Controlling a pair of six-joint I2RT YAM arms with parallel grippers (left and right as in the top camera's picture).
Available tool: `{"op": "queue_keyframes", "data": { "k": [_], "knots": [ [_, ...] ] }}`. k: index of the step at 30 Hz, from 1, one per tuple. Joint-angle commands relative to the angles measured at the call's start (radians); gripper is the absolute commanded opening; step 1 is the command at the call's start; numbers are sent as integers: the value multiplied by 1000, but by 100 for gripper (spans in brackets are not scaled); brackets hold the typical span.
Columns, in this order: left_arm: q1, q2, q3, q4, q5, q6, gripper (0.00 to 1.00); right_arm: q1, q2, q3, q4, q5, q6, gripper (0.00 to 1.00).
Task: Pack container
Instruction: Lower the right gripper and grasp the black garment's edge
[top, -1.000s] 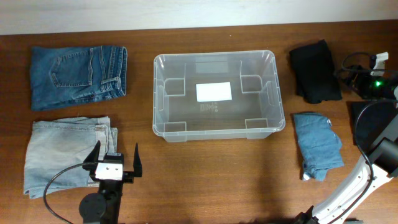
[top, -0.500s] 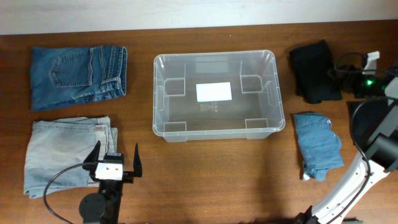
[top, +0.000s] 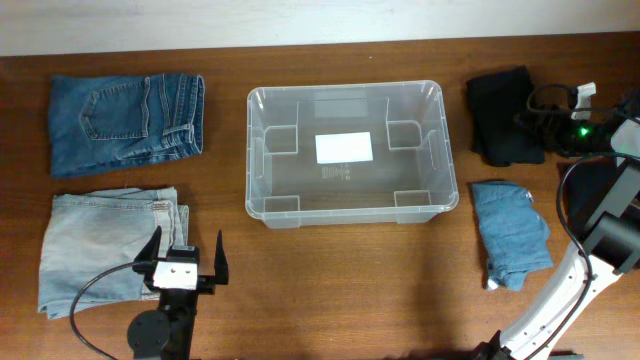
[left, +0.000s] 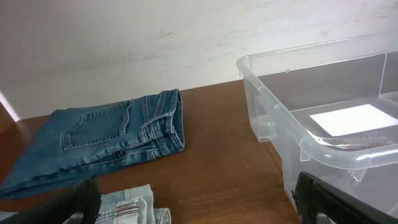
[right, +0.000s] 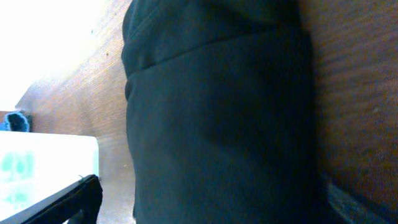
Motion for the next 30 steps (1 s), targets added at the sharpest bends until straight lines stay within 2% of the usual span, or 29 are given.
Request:
{"op": "queue_keyframes", "data": {
  "k": [1, 6, 13, 16, 26, 30],
  "knots": [
    [4, -7, -8, 2, -4, 13, 99, 3, 18, 7, -34, -2, 58, 98],
    [4, -7, -8, 2, -4, 13, 99, 5, 18, 7, -6, -2, 167, 98],
    [4, -7, -8, 2, -4, 13, 99, 5, 18, 7, 114, 171, 164, 98],
    [4, -7, -8, 2, -4, 13, 99, 6, 18, 7, 136, 183, 120, 98],
    [4, -7, -8, 2, -4, 13, 99, 70, 20, 7, 113, 191, 68, 98],
    [4, -7, -8, 2, -4, 13, 99, 93, 20, 7, 50, 191, 68, 98]
  ]
}}
